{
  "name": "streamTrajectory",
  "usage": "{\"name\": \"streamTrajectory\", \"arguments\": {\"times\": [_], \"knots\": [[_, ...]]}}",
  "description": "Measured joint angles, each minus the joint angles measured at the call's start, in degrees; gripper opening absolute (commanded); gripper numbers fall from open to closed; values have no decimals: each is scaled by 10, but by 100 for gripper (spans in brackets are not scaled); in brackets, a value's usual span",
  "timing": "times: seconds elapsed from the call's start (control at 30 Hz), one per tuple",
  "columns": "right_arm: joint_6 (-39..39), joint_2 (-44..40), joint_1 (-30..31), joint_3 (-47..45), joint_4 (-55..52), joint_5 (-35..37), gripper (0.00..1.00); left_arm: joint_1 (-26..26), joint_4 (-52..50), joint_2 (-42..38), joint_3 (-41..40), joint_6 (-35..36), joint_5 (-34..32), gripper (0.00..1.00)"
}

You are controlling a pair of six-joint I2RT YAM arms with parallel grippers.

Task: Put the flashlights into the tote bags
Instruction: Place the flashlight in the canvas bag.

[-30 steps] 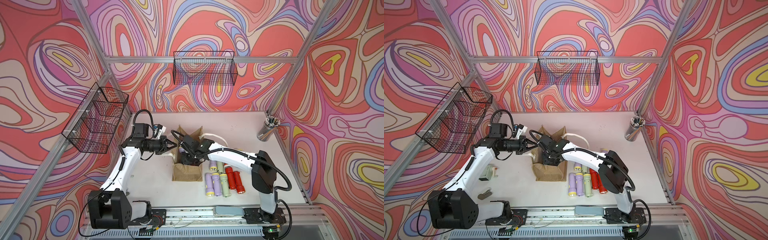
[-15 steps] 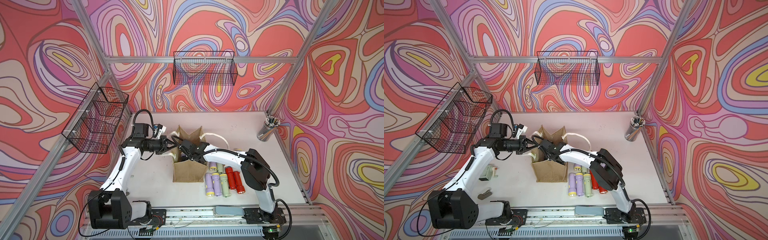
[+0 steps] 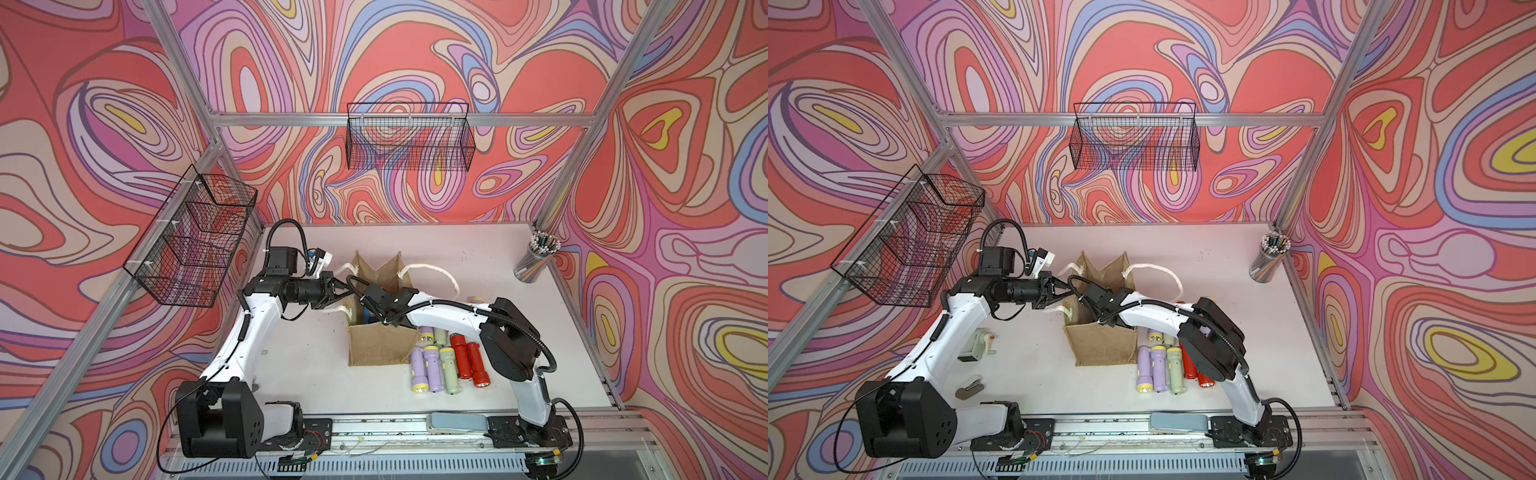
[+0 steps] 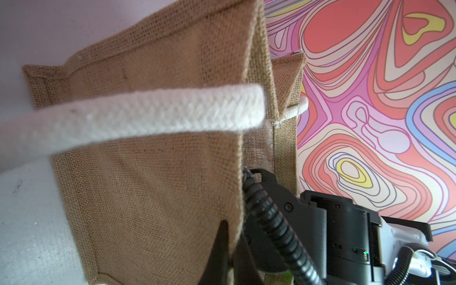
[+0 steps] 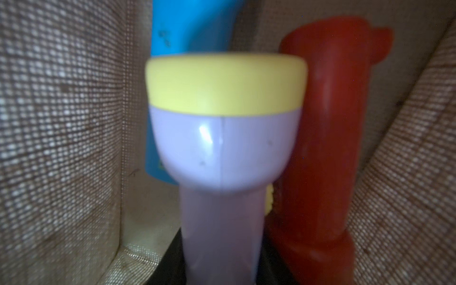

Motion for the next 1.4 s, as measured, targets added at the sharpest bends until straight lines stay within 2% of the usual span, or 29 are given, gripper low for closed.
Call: {"name": "streamTrajectory", "arguments": {"times": [0.07,0.17,0.3,0.57,0.9,1.17,1.4], "knots": [[-1,2,0,6,-13,9,43,0,-1,0,0,0,-4,7],[-4,9,0,12,-21,16,54,0,-3,0,0,3,-11,8],[-7,9,1,13,-22,12,59,0,-5,0,0,7,-15,8],[-15,4,0,15,0,-23,62,0,-14,0,2,20,-24,8],[-45,-29,0,74,31,-45,66,0,-24,-1,5,31,-41,8],[-77,-66,0,110,30,-10,66,0,-30,-8,5,35,-52,8],[-102,-159,1,109,30,64,67,0,-31,-9,5,42,-57,8]]}}
